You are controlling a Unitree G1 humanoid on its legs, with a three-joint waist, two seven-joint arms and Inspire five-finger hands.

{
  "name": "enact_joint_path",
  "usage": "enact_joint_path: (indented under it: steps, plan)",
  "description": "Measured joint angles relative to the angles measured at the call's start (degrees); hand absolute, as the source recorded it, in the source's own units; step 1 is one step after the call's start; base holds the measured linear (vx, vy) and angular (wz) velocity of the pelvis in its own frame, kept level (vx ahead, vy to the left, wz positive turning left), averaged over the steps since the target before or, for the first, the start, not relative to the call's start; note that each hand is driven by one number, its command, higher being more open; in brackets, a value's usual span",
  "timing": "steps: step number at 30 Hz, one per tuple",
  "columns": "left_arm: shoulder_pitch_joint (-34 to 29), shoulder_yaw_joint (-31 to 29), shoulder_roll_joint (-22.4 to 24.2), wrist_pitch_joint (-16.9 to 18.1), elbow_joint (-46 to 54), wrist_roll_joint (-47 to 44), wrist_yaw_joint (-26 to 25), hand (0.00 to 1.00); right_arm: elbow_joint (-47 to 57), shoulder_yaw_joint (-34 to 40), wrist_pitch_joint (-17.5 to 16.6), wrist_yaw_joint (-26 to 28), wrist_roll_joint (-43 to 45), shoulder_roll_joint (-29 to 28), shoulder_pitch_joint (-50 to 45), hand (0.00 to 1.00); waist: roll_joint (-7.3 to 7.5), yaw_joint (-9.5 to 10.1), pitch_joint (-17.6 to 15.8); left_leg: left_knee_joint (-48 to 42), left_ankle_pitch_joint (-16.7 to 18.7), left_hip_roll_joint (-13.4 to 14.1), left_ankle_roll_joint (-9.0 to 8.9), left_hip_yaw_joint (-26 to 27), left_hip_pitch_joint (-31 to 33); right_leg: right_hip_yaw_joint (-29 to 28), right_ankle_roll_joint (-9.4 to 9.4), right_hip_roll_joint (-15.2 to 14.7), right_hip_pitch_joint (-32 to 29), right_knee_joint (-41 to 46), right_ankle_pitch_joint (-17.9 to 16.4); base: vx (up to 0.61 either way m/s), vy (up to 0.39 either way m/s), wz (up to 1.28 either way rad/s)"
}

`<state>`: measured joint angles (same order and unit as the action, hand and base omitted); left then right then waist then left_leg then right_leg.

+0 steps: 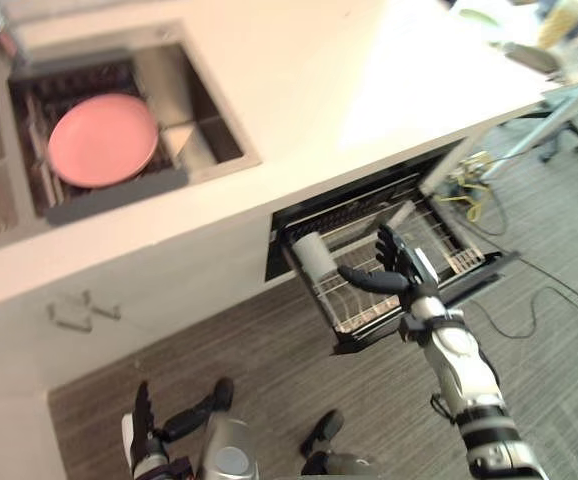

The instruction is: Walk over to the sink, pick up the cup, carry it to the dishwasher, place the cup inside the dishwasher, then close the dishwasher door

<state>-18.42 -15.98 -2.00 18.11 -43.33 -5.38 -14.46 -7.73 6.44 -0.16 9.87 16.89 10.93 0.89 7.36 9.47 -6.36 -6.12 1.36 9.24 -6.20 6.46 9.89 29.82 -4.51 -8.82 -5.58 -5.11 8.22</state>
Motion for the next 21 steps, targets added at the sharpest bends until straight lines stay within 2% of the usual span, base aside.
enact_joint_path:
  steps: [2,5,9,11,12,13,14,15,16,17,18,19,20,21]
  plan:
    - [-0.8,-2.4,1.6,-0.3,-1.0,-2.1,0.8,1.0,4.3,0.8,-1.0,4.4,2.3,-1.8,-2.4,1.0,-1.3,-1.25,1.2,-0.1,0.7,0.2,-0.06,1.5,-2.6,-1.5,-0.05,0.3,1.6,0.2,0.0,0.07,-0.008,-0.3]
    - [-0.9,-5.6,3.8,-1.1,-1.3,-2.5,0.6,1.0,8.6,-1.5,-1.9,9.7,2.4,-3.9,-2.6,1.0,-3.35,-1.6,2.6,-0.2,1.3,0.0,0.13,1.6,-4.8,-1.3,-0.27,0.2,4.1,0.2,-0.3,0.04,0.015,-0.01]
    - [-1.0,-6.2,4.5,-1.8,-1.2,-2.1,-0.9,1.0,13.8,-7.0,-3.2,14.2,3.6,-5.9,-1.3,1.0,-5.67,-1.45,4.2,-1.1,1.2,-0.5,0.59,-2.9,-3.5,3.5,-0.83,0.0,6.8,-0.1,-1.4,-0.05,0.012,0.59]
    - [-1.4,-6.3,4.6,-2.1,-1.1,-2.0,-1.7,1.0,13.8,-8.0,-3.6,14.8,3.6,-5.8,1.1,1.0,-6.56,-0.27,4.9,0.4,0.6,-0.9,3.27,-4.2,-3.1,6.2,-1.0,0.0,7.6,0.2,-1.9,-0.06,-0.006,0.72]
    - [-1.7,-6.5,4.6,-2.1,-0.9,-1.9,-1.7,1.0,13.8,-7.4,-3.8,14.7,3.8,-5.5,2.5,1.0,-6.32,-0.5,5.4,2.9,-0.4,-1.1,8.82,-2.4,-2.9,8.8,-0.54,-0.5,7.8,0.2,-1.6,-0.03,-0.007,0.92]
    - [-1.6,-6.5,4.6,-2.1,-1.0,-1.8,-1.7,1.0,13.8,-6.6,-4.1,14.6,4.1,-5.2,2.9,1.0,-6.07,-1.01,5.5,4.0,-0.9,-0.9,12.41,0.2,-2.9,10.8,-0.34,-1.0,8.0,0.2,-1.8,0.0,0.059,1.72]
    - [-0.8,-6.6,5.0,-2.1,-1.3,-1.2,-1.7,1.0,13.6,-3.3,-5.3,13.9,5.1,-3.7,3.3,1.0,-5.76,-2.32,5.5,2.6,-1.4,0.0,13.12,8.5,-2.5,16.3,-0.68,-3.0,9.7,0.3,-2.2,0.03,0.102,1.79]
    - [-0.9,-5.5,5.4,-2.1,-2.0,-1.0,-1.4,1.0,12.9,-0.9,-5.6,12.9,5.6,-2.5,3.1,1.0,-6.19,-2.47,5.3,-1.0,-2.9,-0.4,10.67,13.7,-2.8,19.1,-1.06,-3.9,11.4,0.4,-2.2,0.05,0.147,1.71]
    - [-1.5,-5.1,5.6,-2.1,-2.0,-0.2,-1.3,1.0,12.4,0.3,-5.5,12.0,5.7,-1.8,3.0,1.0,-6.9,-2.64,5.7,0.0,-4.0,-1.0,9.24,15.9,-4.2,20.2,-1.41,-3.7,12.4,0.6,-2.2,0.07,0.173,1.26]
    - [-2.9,-4.9,6.1,-2.1,-1.9,0.5,-1.3,1.0,12.2,3.1,-5.5,10.8,5.9,-0.9,2.6,1.0,-8.55,-3.4,6.6,6.4,-5.4,-2.0,6.6,16.6,-7.0,22.3,-2.02,-3.6,13.9,1.2,-2.6,0.06,0.22,0.98]
    - [-3.3,-5.1,6.2,-2.4,-1.9,0.5,-1.7,1.0,12.2,4.8,-5.6,9.9,6.0,-0.9,2.5,1.0,-8.92,-3.22,6.8,11.5,-7.8,-2.9,4.64,15.8,-9.2,23.0,-2.66,-4.4,13.9,2.8,-3.1,0.04,0.248,0.8]
    - [-3.3,-5.1,6.1,-2.6,-2.0,0.5,-1.9,1.0,12.4,5.2,-5.6,9.8,6.0,-1.1,2.4,1.0,-9.2,-3.27,6.5,11.3,-7.7,-3.3,4.83,15.5,-8.9,23.0,-2.79,-5.1,13.7,4.1,-3.3,-0.01,0.228,0.46]
    - [-3.3,-4.6,6.2,-2.8,-2.1,0.6,-1.8,1.0,12.7,5.3,-5.7,9.8,6.0,-1.7,2.1,1.0,-8.96,-4.08,5.4,11.3,-7.1,-4.0,5.59,14.3,-8.7,22.9,-2.66,-7.3,13.3,8.0,-4.5,-0.03,0.177,0.37]
    - [-3.2,-4.1,6.1,-2.8,-2.1,0.9,-1.8,1.0,12.7,5.2,-5.7,9.8,6.0,-2.0,1.8,1.0,-8.79,-4.34,5.2,11.4,-7.0,-4.4,5.75,13.8,-8.6,22.7,-2.56,-8.3,12.9,9.6,-4.9,-0.02,0.184,0.4]
